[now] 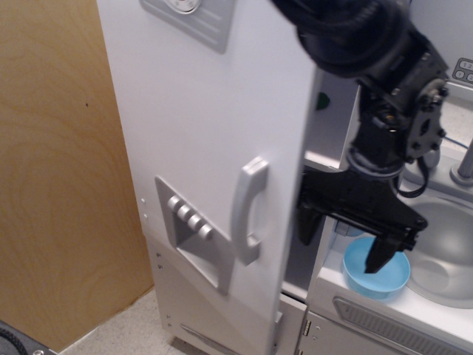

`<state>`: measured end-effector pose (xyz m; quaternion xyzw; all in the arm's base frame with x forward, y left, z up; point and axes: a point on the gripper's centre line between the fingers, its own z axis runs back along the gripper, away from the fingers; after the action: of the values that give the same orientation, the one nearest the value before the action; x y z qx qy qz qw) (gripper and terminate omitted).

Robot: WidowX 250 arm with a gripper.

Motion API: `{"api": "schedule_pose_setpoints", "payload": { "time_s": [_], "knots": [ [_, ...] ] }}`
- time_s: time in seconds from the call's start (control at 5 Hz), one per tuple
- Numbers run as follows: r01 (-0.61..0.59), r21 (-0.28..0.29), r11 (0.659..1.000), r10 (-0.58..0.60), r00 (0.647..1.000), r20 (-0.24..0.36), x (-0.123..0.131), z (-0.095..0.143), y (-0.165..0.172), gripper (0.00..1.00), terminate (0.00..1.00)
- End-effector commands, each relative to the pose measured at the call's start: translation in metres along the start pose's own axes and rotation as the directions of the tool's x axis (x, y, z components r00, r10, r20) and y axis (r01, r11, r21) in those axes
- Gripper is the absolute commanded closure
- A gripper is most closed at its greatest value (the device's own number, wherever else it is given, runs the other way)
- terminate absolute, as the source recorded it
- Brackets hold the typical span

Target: Open fridge

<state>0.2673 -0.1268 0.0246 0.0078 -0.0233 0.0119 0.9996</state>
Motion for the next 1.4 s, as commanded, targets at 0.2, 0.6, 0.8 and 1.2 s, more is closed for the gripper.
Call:
{"api": "schedule_pose_setpoints", "payload": {
  "time_s": [0.2, 0.6, 0.8, 1.2],
  "knots": [
    [0.006, -0.007, 1.0, -0.006, 1.0, 0.016, -0.065, 0.024, 0.061, 0.0, 0.0],
    [-0.038, 0.043, 0.998, 0.039, 0.999, -0.007, -0.09, 0.016, 0.113, 0.0, 0.0],
    [-0.083, 0.056, 0.995, 0.085, 0.996, -0.032, -0.086, 0.013, 0.135, 0.0, 0.0],
    [-0.158, 0.109, 0.981, 0.159, 0.987, -0.001, -0.08, 0.019, 0.181, 0.0, 0.0]
  ]
}}
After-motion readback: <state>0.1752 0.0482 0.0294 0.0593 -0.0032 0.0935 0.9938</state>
